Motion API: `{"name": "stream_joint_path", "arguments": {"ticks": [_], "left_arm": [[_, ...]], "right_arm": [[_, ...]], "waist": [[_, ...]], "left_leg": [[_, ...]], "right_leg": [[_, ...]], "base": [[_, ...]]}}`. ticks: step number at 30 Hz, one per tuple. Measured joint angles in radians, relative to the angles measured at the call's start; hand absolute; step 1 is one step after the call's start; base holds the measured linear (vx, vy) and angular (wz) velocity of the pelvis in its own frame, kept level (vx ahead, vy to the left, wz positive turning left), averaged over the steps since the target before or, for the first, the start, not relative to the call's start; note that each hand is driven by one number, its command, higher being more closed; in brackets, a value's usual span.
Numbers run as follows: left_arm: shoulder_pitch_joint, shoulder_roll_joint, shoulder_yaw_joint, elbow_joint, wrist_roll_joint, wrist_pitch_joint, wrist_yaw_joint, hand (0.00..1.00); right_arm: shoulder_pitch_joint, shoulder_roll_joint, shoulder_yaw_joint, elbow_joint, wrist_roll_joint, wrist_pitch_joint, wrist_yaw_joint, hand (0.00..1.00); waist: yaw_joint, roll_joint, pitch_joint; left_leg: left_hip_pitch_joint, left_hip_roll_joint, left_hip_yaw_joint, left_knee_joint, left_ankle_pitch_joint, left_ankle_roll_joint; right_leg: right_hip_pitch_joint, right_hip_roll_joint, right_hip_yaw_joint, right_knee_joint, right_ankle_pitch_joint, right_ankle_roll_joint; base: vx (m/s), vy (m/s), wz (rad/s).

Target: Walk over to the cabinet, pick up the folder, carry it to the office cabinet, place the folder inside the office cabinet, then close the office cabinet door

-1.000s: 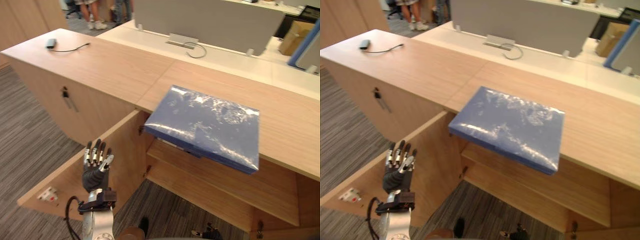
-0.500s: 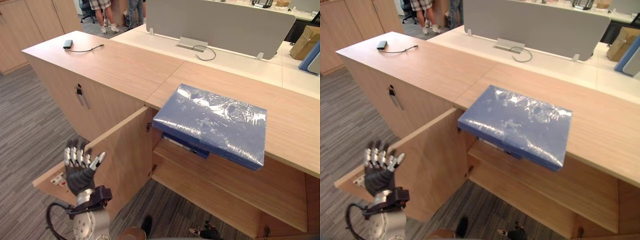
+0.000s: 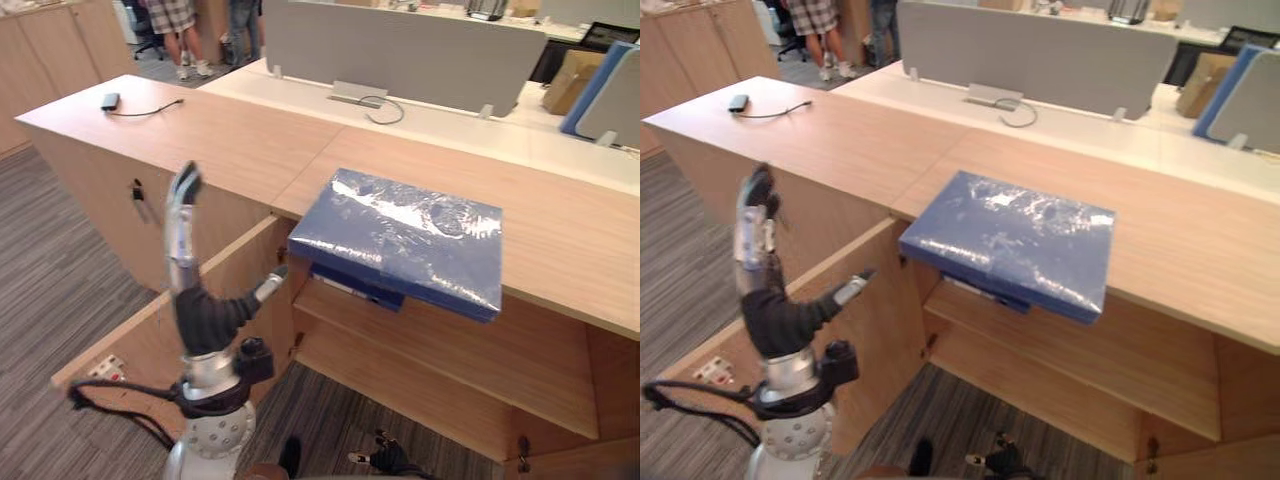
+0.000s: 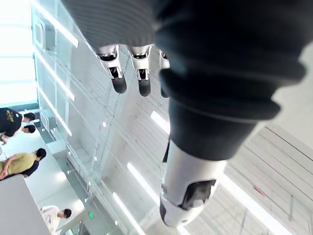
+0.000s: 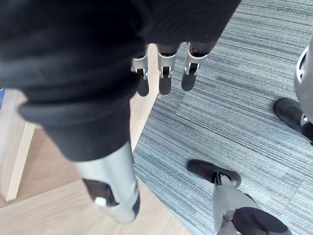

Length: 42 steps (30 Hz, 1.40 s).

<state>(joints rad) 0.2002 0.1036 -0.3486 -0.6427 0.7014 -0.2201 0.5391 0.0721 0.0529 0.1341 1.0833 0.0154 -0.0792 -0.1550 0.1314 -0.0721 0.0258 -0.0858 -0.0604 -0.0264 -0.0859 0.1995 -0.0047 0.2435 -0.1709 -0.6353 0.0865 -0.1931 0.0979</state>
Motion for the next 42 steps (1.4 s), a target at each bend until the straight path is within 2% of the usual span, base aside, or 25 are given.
{"name": "stream_joint_path", "arguments": {"ticks": [10, 14, 20, 27, 29, 36, 42], "left_arm": [[-0.124, 0.084, -0.142, 0.176, 0.166, 0.011, -0.019, 0.0], [-0.207, 0.125, -0.193, 0.257, 0.209, 0.011, -0.025, 0.0], [-0.267, 0.169, -0.219, 0.328, 0.246, 0.014, -0.044, 0.0], [-0.346, 0.233, -0.223, 0.462, 0.273, 0.018, -0.061, 0.0], [-0.349, 0.249, -0.224, 0.486, 0.287, 0.018, -0.066, 0.0], [-0.389, 0.296, -0.222, 0.528, 0.311, 0.035, -0.068, 0.0], [-0.407, 0.302, -0.206, 0.597, 0.329, 0.06, -0.068, 0.0]], "right_arm": [[0.001, -0.042, 0.015, 0.022, -0.041, -0.02, 0.018, 0.0], [0.003, -0.07, 0.011, 0.034, -0.057, -0.021, 0.027, 0.0], [0.01, -0.097, 0.003, 0.049, -0.075, -0.021, 0.029, 0.0], [0.006, -0.096, 0.003, 0.047, -0.079, -0.021, 0.034, 0.0], [0.001, -0.095, 0.003, 0.048, -0.082, -0.021, 0.035, 0.0], [-0.007, -0.084, -0.019, 0.049, -0.115, -0.021, 0.036, 0.0], [-0.015, -0.084, -0.026, 0.048, -0.116, -0.021, 0.036, 0.0]], "waist": [[-0.021, -0.003, -0.022], [-0.045, -0.003, -0.035], [-0.08, -0.001, -0.045], [-0.101, -0.002, -0.044], [-0.117, -0.003, -0.043], [-0.131, -0.02, -0.029], [-0.145, -0.022, -0.016]], "left_leg": [[0.017, 0.028, 0.043, -0.001, 0.012, -0.006], [0.026, 0.037, 0.064, -0.001, 0.011, -0.007], [0.039, 0.045, 0.077, -0.007, 0.011, -0.008], [0.054, 0.052, 0.078, -0.007, 0.008, -0.014], [0.054, 0.051, 0.078, -0.007, 0.005, -0.017], [0.067, 0.049, 0.078, -0.007, -0.003, -0.025], [0.072, 0.049, 0.085, -0.007, -0.011, -0.033]], "right_leg": [[-0.009, 0.012, 0.059, -0.001, 0.0, 0.0], [-0.014, 0.013, 0.085, -0.001, 0.001, -0.001], [-0.014, 0.016, 0.105, 0.002, 0.001, -0.003], [0.0, 0.027, 0.113, -0.008, 0.003, -0.009], [0.001, 0.028, 0.114, -0.012, 0.003, -0.009], [0.021, 0.028, 0.117, -0.036, 0.003, -0.009], [0.025, 0.029, 0.125, -0.045, 0.003, -0.01]], "base": [[0.0, -0.028, -0.15], [-0.02, -0.006, -0.17], [-0.03, -0.002, -0.1], [-0.01, -0.009, -0.03], [0.0, 0.0, 0.0], [0.03, -0.025, -0.03], [0.02, -0.019, -0.05]]}}
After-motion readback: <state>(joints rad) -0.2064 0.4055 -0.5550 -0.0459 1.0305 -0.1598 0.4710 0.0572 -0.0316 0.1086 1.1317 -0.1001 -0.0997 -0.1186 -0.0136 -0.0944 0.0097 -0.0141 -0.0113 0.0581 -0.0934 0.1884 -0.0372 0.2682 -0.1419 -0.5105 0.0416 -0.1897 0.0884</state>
